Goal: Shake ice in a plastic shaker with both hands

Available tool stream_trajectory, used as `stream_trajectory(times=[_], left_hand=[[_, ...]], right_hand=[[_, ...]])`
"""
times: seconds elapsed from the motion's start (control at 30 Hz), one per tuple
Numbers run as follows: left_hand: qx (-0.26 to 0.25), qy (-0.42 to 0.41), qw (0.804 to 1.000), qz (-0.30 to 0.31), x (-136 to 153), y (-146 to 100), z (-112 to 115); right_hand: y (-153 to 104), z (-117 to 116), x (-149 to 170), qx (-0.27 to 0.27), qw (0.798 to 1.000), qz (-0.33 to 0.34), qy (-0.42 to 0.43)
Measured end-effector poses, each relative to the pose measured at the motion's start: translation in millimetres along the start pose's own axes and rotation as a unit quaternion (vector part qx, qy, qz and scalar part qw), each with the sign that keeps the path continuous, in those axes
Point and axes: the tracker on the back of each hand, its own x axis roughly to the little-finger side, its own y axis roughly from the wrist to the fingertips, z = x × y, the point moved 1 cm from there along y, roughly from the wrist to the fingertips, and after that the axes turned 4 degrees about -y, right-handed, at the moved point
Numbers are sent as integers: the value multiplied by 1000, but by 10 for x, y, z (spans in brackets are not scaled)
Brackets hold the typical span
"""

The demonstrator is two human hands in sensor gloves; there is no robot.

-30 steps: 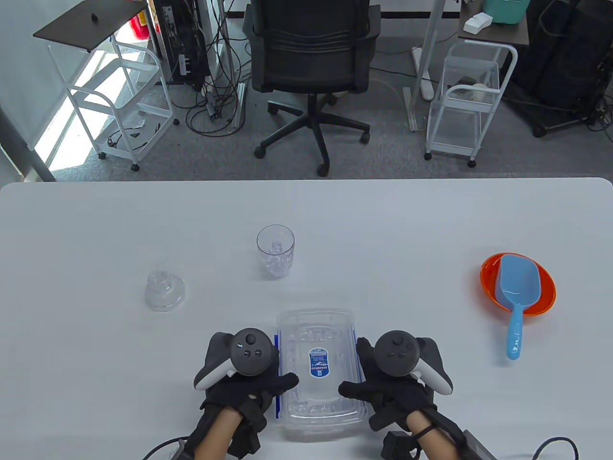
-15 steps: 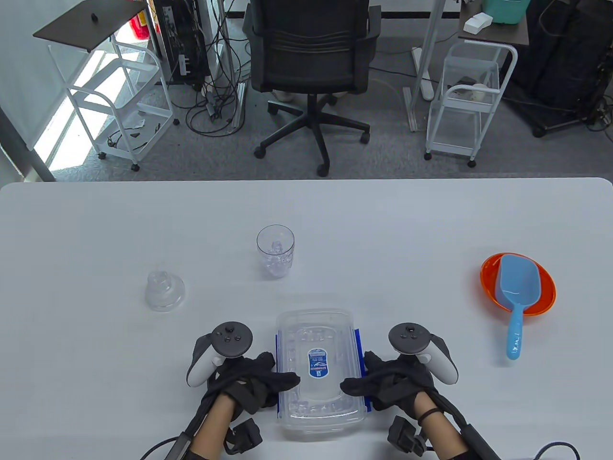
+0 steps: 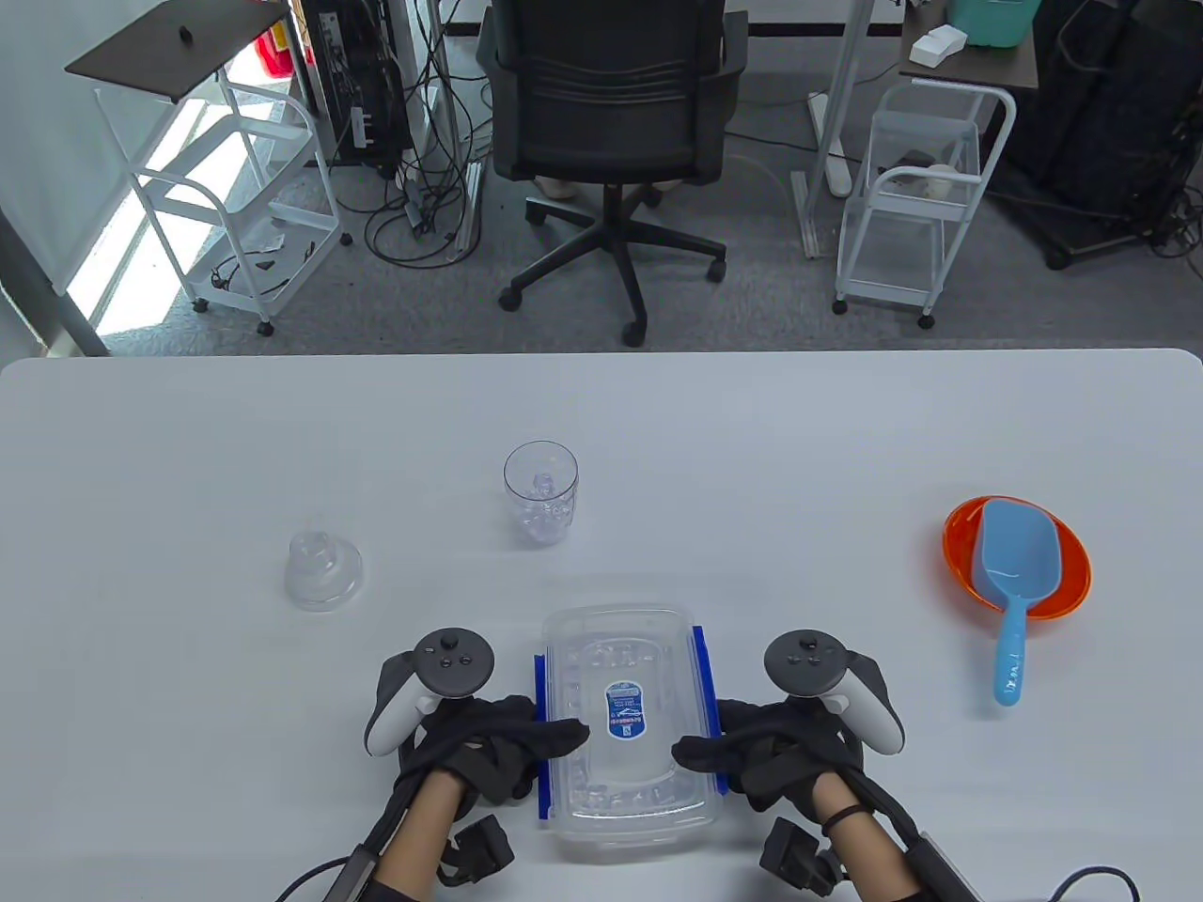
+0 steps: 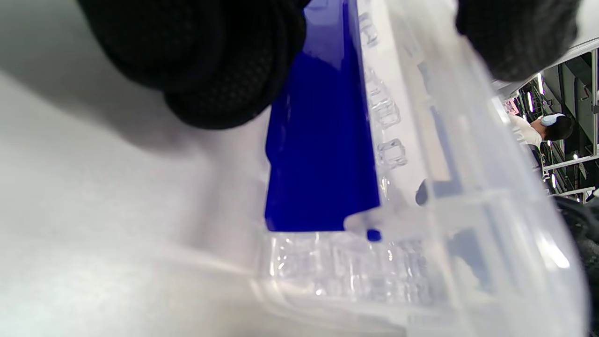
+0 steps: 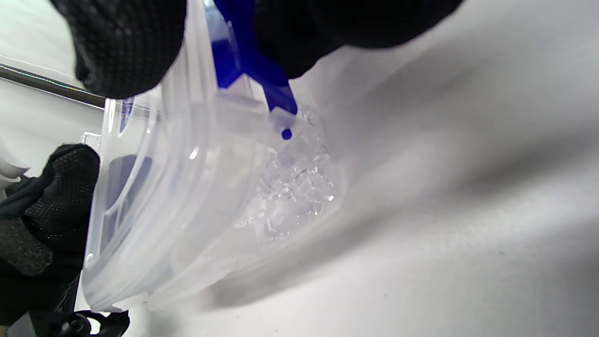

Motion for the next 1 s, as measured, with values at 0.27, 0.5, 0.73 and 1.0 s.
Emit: stream_trajectory(times=[0.27, 0.5, 0.73, 1.0], left_hand=[[-37, 43, 998, -9, -46, -38, -59], [-95, 126, 988, -6, -157, -128, -150], [-108, 129, 986, 2, -193, -159, -160], [-95, 84, 992, 4, -154, -148, -128]], right_hand=[[3, -3, -7, 2, 1000, 0, -6], [6, -1, -12, 9, 1000, -1, -16], [8, -2, -19, 14, 1000, -1, -24], [7, -6, -20, 18, 999, -2, -26]])
